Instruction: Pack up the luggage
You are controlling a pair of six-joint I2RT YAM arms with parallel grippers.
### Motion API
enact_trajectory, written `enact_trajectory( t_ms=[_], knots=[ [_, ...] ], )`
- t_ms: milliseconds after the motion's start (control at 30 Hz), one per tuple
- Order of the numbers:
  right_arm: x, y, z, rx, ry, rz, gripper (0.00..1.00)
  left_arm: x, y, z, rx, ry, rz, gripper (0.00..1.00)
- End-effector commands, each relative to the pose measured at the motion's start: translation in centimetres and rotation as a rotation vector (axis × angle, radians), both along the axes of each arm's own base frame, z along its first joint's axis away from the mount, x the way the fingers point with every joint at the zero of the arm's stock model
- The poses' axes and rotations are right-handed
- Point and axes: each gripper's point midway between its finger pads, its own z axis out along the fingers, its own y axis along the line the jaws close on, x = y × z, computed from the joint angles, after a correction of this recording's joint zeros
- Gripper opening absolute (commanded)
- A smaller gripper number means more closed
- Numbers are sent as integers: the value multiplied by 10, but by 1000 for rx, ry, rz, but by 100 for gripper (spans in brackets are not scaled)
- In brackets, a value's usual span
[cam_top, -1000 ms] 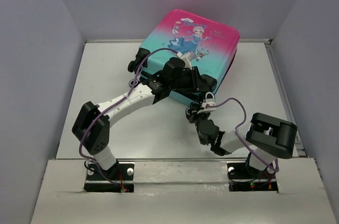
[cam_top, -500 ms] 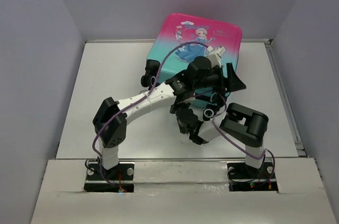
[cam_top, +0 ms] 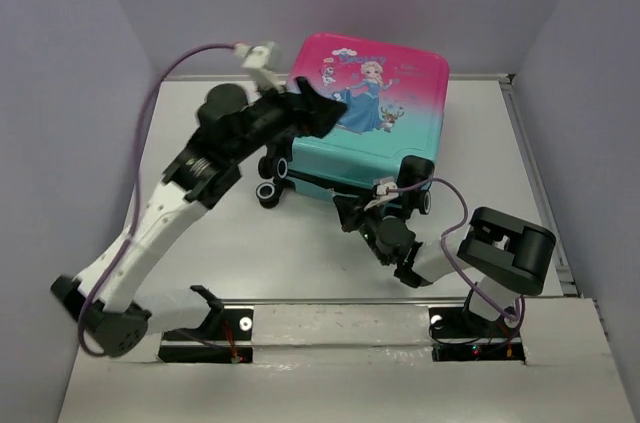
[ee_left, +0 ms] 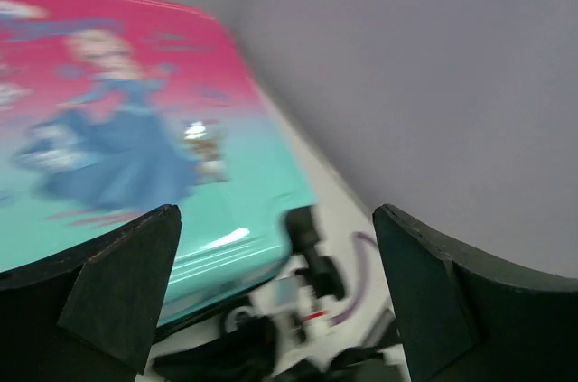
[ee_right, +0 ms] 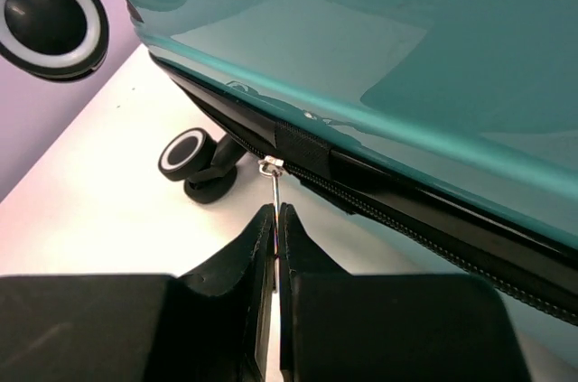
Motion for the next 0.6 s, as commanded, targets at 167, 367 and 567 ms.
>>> enact_trajectory(
  t_ms=[167, 367, 567],
  knots=[
    [-28, 12, 31, 95, -9, 173, 7, 14, 198, -171, 428, 185, 559, 99],
    [-28, 10, 32, 79, -3, 183, 7, 8, 217, -217, 537, 246, 603, 99],
    [-29, 12, 30, 74, 0, 196, 7, 18, 190, -217, 536, 225, 478, 99]
  ],
)
